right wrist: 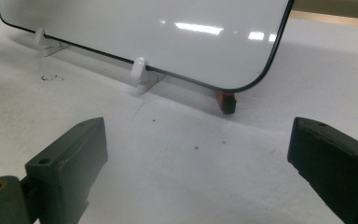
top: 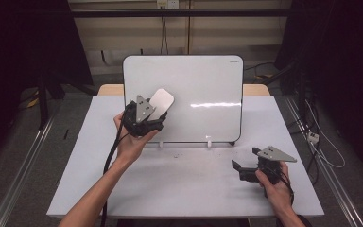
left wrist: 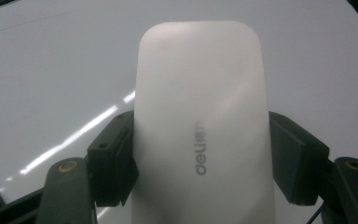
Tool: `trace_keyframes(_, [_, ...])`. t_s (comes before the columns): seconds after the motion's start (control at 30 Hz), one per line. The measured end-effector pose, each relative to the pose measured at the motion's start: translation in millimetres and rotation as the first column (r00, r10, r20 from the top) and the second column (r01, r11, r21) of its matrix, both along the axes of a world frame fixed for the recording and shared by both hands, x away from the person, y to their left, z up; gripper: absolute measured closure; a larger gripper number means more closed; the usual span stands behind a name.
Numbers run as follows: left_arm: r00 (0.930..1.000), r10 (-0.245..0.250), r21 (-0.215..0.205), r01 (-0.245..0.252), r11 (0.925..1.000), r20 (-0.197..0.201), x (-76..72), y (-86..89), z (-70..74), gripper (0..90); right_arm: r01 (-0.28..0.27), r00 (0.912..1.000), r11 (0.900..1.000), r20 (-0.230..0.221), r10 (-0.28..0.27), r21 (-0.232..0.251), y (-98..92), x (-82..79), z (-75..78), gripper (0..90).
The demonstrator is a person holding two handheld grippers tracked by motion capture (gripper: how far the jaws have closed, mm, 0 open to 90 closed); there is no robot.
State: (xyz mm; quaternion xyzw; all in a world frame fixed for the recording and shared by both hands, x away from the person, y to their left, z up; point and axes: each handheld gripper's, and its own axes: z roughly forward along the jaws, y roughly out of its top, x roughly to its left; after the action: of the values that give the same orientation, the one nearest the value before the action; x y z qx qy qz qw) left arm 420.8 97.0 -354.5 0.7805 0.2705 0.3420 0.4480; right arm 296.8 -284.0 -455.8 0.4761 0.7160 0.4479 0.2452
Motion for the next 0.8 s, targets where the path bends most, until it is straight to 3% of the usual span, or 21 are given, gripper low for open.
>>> trace_keyframes(0.17, [0.9995, 0.029, 0.028, -0.028, 0.9992, -0.010, -4.6, 6.7, 1.4, 31.0, -0.004, 1.0000, 1.000, -0.006, 0.004, -0.004, -1.2, -0.6, -1.4, 4.7])
trace_keyframes(0.3, [0.9991, 0.043, 0.034, -0.043, 0.9985, 0.006, -9.3, 13.2, 4.4, 31.0, 0.000, 1.0000, 1.000, -0.003, 0.000, 0.001, -5.4, -2.2, -1.6, 4.7])
trace_keyframes(0.47, [0.9960, 0.088, 0.018, -0.088, 0.9960, -0.011, -13.7, 26.0, 3.3, 30.9, 0.002, 1.0000, 1.000, -0.003, -0.002, 0.006, -7.4, -1.9, -1.8, 4.8])
trace_keyframes(0.53, [0.9948, 0.100, -0.007, -0.100, 0.9949, -0.019, -14.7, 32.9, 2.8, 31.0, 0.001, 1.0000, 1.000, -0.002, -0.001, 0.006, -6.6, -2.1, -1.6, 4.8])
trace_keyframes(0.8, [0.9913, 0.131, 0.005, -0.131, 0.9914, -0.019, -21.2, 49.7, -3.1, 30.9, 0.002, 1.0000, 1.000, -0.009, -0.002, 0.007, -5.6, -1.5, -2.0, 4.8])
